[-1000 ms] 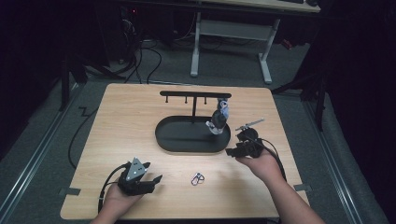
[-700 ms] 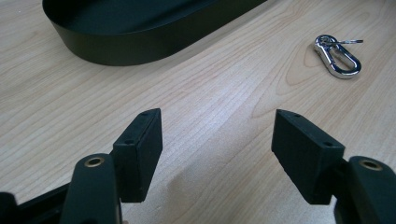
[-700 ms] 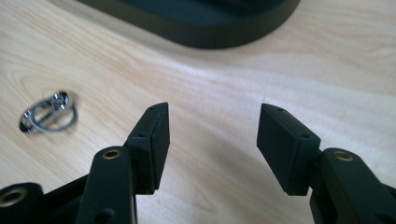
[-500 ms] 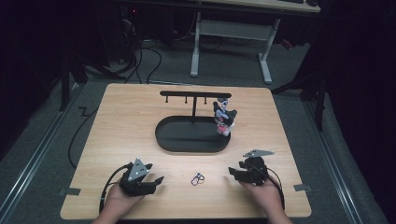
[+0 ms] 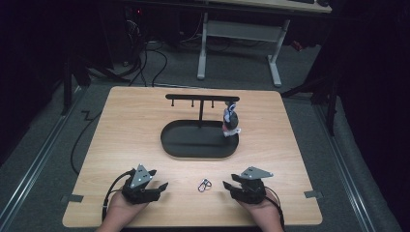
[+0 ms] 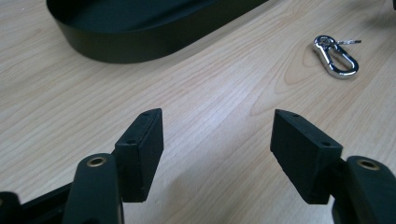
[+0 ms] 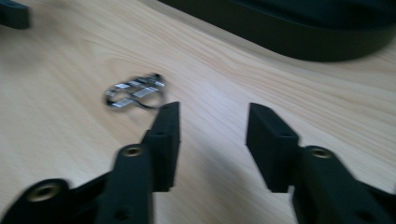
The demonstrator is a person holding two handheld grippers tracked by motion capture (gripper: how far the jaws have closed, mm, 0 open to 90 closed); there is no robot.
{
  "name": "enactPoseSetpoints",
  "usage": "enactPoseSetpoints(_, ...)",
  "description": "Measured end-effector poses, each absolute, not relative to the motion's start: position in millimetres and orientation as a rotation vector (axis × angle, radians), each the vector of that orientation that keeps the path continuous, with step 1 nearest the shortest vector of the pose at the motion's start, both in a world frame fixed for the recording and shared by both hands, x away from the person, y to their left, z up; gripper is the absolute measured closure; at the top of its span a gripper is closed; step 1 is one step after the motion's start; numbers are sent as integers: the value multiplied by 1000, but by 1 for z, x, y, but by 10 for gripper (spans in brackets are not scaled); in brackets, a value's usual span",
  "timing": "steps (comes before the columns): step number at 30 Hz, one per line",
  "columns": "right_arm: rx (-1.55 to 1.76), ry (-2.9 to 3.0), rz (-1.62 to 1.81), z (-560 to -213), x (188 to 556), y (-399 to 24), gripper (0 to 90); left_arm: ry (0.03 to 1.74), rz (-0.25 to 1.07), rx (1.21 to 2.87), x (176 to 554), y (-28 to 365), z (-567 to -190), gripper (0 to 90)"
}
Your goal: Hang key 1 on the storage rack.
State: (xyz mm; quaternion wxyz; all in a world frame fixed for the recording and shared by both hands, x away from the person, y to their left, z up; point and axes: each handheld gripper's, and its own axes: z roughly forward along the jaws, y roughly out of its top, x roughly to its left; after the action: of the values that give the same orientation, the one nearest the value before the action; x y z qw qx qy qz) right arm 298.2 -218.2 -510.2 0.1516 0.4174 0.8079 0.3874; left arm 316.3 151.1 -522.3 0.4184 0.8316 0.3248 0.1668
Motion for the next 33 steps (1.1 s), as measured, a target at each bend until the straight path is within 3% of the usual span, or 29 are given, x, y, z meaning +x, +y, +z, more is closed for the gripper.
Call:
enactPoseSetpoints(1,1176,2337,1134,-509,298,-211,685,826,426,2086,314,154,-523,353)
enactPoseSetpoints(2,1116,2380,1175,-507,298,-196,900,845,439,2082,310,160,-523,353)
enactPoseSetpoints(11,940,2496,1076,-516,307,-138,900,917,466,2056,294,183,-524,354)
enactPoseSetpoints(15,913,2509,1003,-520,308,-138,900,915,462,2052,293,183,-522,355)
enactPoseSetpoints(22,960,2481,959,-522,298,-168,900,812,448,2072,296,160,-516,353)
enactPoseSetpoints(33,1278,2284,906,-521,277,-263,900,690,385,2110,316,124,-517,352)
